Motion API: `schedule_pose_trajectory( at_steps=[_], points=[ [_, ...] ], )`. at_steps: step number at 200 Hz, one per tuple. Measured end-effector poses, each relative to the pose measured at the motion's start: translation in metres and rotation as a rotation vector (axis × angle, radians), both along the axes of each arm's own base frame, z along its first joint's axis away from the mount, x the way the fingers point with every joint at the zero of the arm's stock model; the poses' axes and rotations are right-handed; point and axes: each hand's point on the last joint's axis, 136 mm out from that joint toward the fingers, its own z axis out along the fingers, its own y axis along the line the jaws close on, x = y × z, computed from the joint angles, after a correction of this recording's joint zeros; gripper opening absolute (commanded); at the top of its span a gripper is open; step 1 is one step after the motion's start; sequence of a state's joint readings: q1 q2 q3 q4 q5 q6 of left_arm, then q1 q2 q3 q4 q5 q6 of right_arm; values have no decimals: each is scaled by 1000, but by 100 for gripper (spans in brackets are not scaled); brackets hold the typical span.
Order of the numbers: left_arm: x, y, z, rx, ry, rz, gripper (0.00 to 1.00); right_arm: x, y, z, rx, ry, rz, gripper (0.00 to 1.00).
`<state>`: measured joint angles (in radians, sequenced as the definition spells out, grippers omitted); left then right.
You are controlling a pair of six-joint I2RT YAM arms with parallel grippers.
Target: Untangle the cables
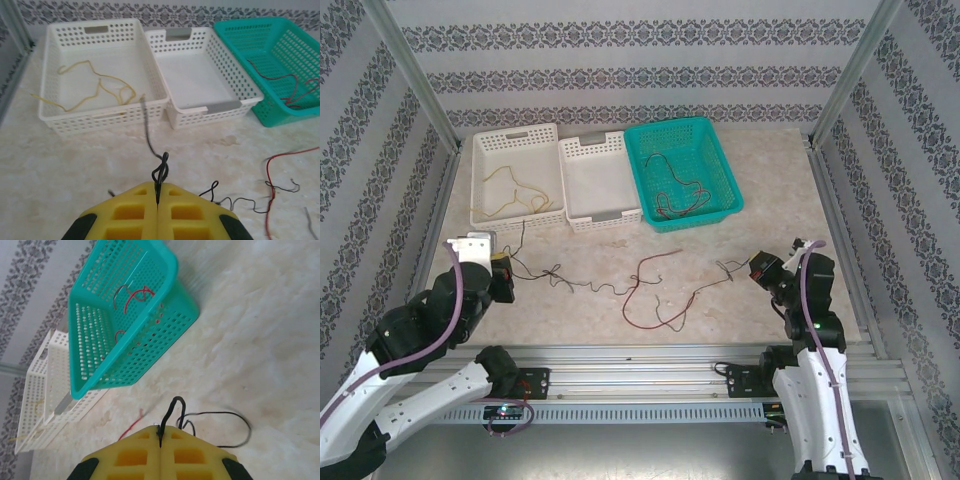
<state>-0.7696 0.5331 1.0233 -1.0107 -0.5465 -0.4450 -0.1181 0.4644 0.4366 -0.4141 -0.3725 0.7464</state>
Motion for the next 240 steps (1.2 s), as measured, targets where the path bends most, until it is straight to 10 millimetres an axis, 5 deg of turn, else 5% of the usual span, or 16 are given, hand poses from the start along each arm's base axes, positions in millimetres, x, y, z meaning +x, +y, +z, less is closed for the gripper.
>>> schedule_pose_trajectory(
  at_steps=[51, 96, 135, 178, 240],
  points=[
    [-1, 4, -3, 41, 13, 6, 0, 1, 1, 5, 58, -2, 8, 0],
    [13, -38, -24, 0, 111, -104, 0, 9, 42, -3, 144, 50, 212, 0],
    [30, -89, -50, -88, 210, -202, 0, -6, 93, -2, 96, 36, 441, 32],
    [46, -135, -54, -227, 249, -276, 0, -18, 140, 13, 33, -47, 635, 63],
    [58, -170, -52, -350, 265, -330, 0, -48, 206, 30, -21, -177, 885, 72]
  ],
)
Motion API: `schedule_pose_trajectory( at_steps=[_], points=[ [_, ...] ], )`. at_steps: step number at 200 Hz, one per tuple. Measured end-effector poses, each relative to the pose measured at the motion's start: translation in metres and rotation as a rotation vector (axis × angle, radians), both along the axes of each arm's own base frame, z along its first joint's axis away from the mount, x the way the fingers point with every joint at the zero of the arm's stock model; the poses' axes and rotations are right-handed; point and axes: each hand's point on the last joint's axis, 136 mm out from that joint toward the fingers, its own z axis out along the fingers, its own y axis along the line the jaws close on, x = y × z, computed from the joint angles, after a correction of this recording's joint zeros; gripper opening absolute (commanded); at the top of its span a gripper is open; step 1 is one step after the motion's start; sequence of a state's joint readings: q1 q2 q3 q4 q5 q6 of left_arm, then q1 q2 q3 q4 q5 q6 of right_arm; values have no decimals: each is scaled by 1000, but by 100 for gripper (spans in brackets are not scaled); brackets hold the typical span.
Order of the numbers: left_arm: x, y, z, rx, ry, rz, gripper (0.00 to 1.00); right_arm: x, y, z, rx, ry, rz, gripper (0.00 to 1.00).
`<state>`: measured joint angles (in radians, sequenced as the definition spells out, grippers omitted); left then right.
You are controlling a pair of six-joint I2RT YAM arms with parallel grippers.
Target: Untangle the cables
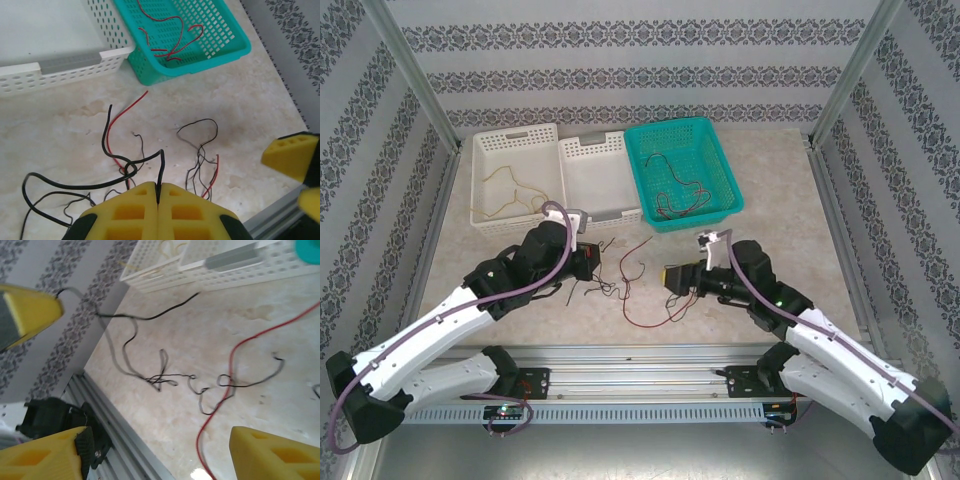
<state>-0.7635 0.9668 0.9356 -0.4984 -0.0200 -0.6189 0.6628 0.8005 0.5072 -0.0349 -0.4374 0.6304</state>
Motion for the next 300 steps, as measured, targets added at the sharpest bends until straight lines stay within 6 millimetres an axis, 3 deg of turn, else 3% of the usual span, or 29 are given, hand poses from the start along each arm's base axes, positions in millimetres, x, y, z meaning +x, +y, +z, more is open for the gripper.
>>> schedule_pose_trajectory(
  at_steps=[28, 68, 93, 132, 171, 199, 256, 300],
  points=[
    [3, -7, 2, -37, 5, -4, 0, -12, 27, -2, -11, -54, 86, 72],
    [5, -13, 6, -72, 7, -1, 0, -12, 54, -27, -55, -41, 130, 67],
    [6, -13, 6, -92, 11, 12, 0, -28, 73, -35, -79, -76, 190, 67],
    [7, -12, -2, -107, 41, 44, 0, -62, 108, -18, -114, -250, 308, 69],
    [10, -14, -8, -118, 69, 67, 0, -81, 137, 6, -166, -457, 361, 72],
    [11, -15, -9, -131, 84, 81, 0, -74, 151, -3, -260, -539, 353, 73],
    [12, -17, -7, -165, 96, 98, 0, -44, 151, -49, -504, -659, 311, 75],
    [12, -17, -7, -173, 100, 104, 0, -22, 157, -49, -605, -761, 251, 74]
  ],
)
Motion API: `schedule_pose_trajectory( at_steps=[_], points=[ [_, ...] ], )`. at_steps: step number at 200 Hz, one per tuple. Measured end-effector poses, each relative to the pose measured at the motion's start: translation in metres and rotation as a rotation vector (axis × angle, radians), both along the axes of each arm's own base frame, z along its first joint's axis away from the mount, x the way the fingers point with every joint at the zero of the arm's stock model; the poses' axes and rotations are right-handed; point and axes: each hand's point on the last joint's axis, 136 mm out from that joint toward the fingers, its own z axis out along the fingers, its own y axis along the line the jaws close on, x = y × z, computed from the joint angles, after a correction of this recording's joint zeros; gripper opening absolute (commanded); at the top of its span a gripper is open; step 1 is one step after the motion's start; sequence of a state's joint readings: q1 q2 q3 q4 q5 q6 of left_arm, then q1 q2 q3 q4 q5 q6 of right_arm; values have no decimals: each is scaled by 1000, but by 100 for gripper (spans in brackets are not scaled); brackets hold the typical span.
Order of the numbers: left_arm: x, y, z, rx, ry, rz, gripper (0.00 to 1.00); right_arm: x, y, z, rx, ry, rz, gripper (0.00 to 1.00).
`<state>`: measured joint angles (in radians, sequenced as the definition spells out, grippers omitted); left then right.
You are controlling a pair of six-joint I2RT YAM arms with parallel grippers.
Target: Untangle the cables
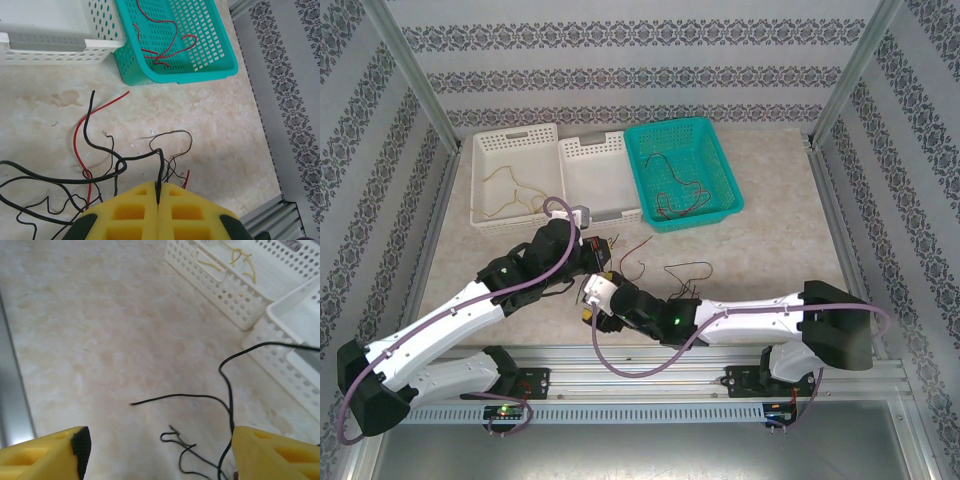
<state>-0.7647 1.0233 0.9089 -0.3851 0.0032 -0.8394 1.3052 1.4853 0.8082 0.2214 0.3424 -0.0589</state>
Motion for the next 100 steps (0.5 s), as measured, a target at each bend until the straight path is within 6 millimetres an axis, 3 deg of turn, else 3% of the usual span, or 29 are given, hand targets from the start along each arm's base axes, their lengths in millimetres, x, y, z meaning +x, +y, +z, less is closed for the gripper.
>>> schedule_pose_trajectory(
  at_steps=[70, 100],
  points=[
    [2, -1, 10, -27, -30, 9, 0, 35, -13, -16, -86, -73, -111, 72],
    [1, 0, 14, -37, -43, 9, 0, 45, -17, -14, -85, -98, -151, 64]
  ],
)
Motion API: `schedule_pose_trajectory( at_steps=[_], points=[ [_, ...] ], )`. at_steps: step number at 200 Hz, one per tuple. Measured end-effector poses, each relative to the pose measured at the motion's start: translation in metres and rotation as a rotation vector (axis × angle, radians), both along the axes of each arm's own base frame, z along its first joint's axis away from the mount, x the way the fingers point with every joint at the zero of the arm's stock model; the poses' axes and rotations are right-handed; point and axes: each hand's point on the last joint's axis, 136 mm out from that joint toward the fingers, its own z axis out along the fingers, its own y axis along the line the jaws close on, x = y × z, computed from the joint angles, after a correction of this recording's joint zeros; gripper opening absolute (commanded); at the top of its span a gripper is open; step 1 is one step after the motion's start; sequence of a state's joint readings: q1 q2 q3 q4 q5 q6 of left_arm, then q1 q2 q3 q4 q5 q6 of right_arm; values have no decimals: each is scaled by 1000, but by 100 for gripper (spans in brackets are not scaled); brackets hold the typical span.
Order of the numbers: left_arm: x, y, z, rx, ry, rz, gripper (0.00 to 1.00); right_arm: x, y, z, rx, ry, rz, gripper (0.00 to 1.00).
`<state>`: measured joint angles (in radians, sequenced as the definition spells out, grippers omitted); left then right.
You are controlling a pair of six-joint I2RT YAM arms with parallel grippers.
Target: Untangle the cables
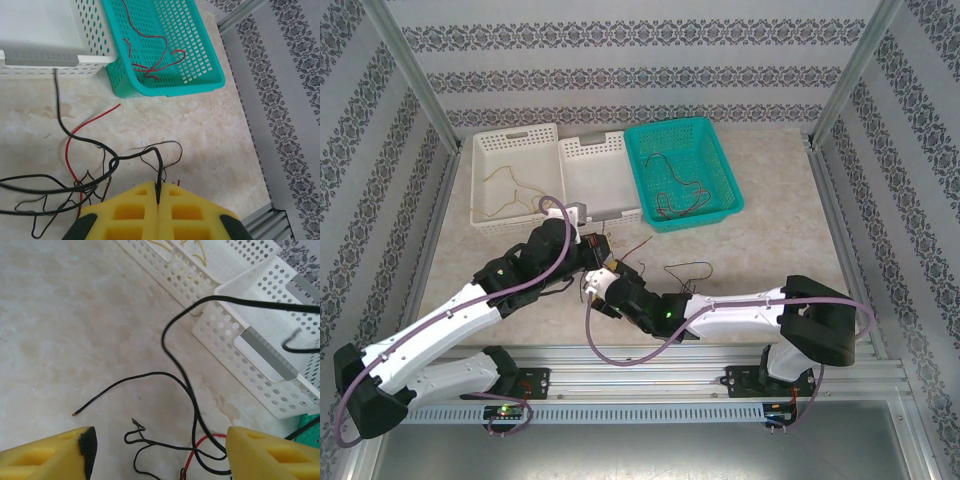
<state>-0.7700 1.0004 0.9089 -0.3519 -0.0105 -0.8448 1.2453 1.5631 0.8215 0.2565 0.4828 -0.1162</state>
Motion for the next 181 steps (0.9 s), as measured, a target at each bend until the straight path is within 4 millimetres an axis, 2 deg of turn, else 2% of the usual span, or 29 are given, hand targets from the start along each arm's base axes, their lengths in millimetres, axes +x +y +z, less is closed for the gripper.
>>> schedule_pose_trajectory(
  at_steps=[42, 66, 112, 150, 181],
  points=[
    [-3, 1, 4, -20, -4, -2, 0, 14, -5, 0, 33, -20, -46, 50],
    [-9, 5, 7, -42, -9, 0, 0, 27, -15, -2, 67, -20, -100, 38],
    [-19, 12, 19, -101, -26, -2, 0, 41, -47, -11, 166, 31, -209, 26],
    [-26, 17, 9, -116, -7, 7, 0, 39, -60, 2, 289, 80, -239, 28],
    [-29, 21, -5, -124, 22, 22, 0, 18, -56, 22, 465, 191, -156, 40]
  ],
)
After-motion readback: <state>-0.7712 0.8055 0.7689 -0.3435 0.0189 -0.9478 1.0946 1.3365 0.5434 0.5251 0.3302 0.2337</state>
